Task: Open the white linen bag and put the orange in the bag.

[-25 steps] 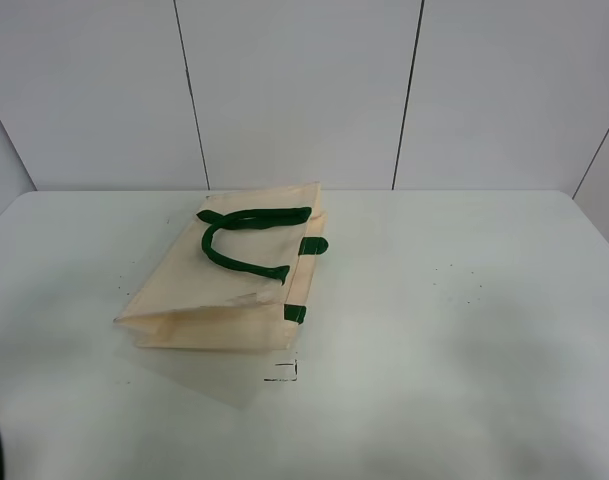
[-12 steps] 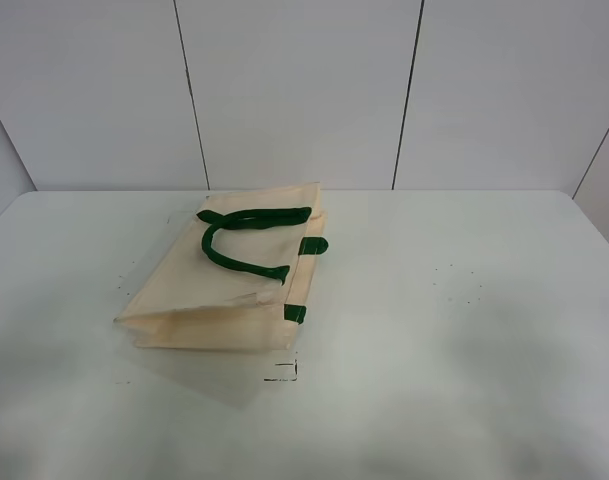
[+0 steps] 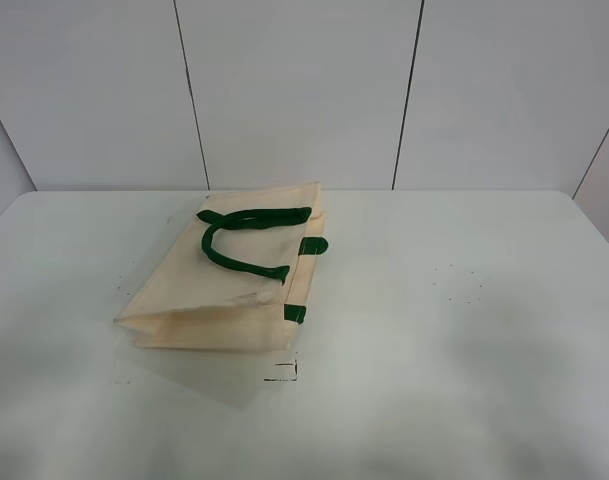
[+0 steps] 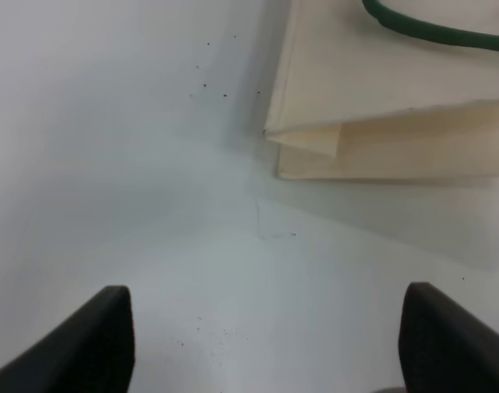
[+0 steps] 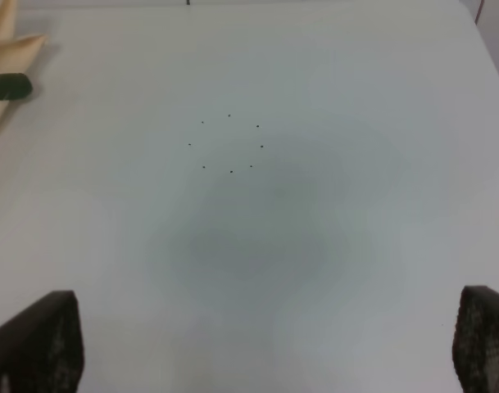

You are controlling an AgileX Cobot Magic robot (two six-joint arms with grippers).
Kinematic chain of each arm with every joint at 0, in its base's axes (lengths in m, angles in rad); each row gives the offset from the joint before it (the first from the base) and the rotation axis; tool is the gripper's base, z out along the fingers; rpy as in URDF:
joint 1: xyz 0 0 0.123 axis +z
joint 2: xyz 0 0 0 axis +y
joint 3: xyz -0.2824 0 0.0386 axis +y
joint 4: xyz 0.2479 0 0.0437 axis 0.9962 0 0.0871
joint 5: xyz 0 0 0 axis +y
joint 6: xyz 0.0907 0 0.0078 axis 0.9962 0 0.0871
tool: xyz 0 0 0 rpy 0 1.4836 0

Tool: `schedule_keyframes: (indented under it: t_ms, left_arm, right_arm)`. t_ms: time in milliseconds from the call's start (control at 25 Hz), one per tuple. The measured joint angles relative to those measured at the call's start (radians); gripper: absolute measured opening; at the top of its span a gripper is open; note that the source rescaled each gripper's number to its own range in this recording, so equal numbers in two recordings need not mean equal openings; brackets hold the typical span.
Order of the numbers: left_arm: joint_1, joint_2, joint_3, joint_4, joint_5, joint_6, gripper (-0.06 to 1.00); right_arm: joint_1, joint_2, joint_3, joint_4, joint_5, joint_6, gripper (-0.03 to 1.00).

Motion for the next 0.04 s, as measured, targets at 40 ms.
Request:
schedule_keyframes:
  t_ms: [40]
  left_arm:
    - [0.0,0.0,0.0,0.0,0.0,0.0,0.81]
  right_arm:
    - [0.0,0.0,0.0,0.0,0.0,0.0,1.0]
